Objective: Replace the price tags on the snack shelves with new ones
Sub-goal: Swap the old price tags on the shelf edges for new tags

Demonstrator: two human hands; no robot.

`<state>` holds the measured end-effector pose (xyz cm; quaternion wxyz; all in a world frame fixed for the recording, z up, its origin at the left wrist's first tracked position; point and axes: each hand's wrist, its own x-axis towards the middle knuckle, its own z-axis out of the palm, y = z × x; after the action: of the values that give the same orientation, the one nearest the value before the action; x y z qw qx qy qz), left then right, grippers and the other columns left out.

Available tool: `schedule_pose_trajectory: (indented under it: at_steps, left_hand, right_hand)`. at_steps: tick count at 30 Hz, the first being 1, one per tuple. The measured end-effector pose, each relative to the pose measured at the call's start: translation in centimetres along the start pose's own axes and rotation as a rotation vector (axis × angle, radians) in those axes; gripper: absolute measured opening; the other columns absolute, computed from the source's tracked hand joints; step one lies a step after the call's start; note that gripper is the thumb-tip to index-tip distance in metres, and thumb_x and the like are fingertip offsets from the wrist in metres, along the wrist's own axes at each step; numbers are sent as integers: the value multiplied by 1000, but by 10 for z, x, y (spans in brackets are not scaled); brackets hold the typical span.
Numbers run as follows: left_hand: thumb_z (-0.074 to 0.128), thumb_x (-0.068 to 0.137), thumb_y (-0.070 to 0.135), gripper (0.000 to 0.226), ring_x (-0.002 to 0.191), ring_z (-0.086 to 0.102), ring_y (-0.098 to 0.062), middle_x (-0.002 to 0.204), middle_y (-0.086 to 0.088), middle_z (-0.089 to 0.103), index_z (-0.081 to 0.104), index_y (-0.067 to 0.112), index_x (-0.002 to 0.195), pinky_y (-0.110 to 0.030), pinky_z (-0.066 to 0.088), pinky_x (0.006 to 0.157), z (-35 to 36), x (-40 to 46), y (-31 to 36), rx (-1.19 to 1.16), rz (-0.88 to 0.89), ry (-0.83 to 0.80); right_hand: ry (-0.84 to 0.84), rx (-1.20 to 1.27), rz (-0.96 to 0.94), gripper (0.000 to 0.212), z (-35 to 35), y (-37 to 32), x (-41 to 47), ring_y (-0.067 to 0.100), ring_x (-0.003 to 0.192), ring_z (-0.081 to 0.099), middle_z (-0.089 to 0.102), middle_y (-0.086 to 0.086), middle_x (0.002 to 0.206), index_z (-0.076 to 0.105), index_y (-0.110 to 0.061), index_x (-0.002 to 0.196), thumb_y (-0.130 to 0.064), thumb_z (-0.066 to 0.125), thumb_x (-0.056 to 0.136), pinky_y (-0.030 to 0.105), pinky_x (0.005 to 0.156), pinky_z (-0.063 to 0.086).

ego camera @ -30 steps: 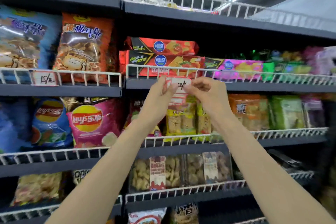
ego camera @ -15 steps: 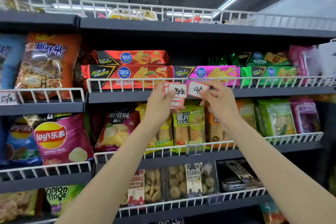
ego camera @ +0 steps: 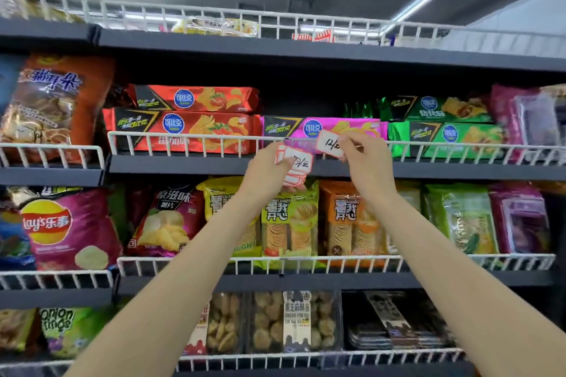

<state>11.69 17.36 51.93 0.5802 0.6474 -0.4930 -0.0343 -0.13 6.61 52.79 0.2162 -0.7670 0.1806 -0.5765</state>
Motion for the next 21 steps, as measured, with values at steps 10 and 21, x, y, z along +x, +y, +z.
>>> schedule_pose_trajectory:
  at_steps: [10,21]
  left_hand:
    - [46,96,8,33,55,68,-14,101,-10,63,44,15,129,-18,49,47,-7,-4,-3,-184,-26,-23]
    - [46,95,3,37,59,69,-19,111,-19,58,40,28,122,-23,53,49,-22,1,-15,-54,-25,-139]
  right_hand:
    - [34,-98,-286,18,15,-6,25,7,86,57,68,1,93,68,-10,102,-12,53,93,13,74,41]
    - [-66,-294,-350,13,22,1,34,13,80,61,71,4,90,65,-12,98,-15,54,93,29,66,52]
